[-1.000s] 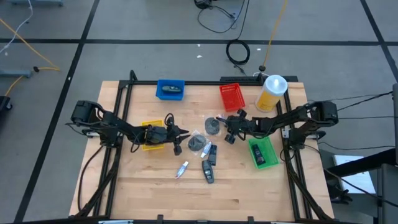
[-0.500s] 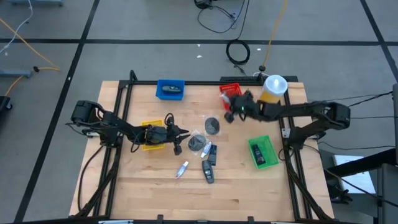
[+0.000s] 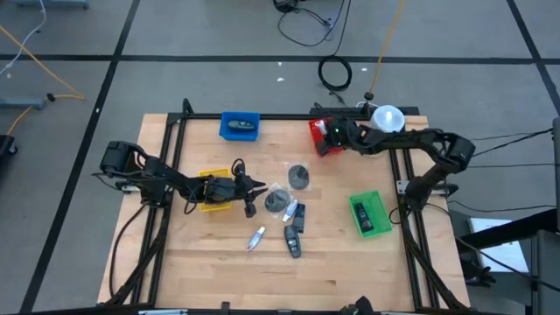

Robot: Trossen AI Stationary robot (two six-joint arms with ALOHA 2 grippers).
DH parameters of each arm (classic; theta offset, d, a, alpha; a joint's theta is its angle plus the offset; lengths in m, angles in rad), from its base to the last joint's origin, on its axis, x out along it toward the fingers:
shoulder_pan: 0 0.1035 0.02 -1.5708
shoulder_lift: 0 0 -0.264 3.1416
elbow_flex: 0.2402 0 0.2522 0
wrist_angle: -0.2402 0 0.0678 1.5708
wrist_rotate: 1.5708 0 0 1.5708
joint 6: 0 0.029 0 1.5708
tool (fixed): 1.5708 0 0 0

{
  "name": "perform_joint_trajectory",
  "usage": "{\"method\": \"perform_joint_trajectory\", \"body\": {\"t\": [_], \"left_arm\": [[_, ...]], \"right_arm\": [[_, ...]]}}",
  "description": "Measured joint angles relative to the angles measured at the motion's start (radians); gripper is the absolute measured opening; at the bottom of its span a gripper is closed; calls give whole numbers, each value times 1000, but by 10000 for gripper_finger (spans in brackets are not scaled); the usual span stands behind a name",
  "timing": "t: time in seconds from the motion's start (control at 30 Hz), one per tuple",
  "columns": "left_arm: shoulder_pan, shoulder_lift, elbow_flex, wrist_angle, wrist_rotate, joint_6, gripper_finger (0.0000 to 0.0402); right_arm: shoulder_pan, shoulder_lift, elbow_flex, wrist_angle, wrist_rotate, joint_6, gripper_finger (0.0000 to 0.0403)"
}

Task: Pick & Place Travel size toiletries
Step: Put the white toothpaste into the red bin, then put the black hairbrush into the yellow bin

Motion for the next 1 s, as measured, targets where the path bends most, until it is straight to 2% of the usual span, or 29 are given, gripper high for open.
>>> {"method": "perform_joint_trajectory", "body": {"t": [0.23,0.43,0.63,0.8,1.0], "left_arm": [[0,0,0,0,0,-1,81],[0,0,0,-1,1,-2,81],[0,0,0,-1,1,-3,81],[0,0,0,-1,1,-3,81],[0,0,0,-1,1,-3,81]], "right_arm": [[-2,13,0,-13,-25,1,66],[-2,13,0,-10,-24,-7,110],[17,-19,0,23,-23,-102,148],[105,-112,-1,52,-23,-152,152],[316,-161,0,174,-26,-249,144]]}}
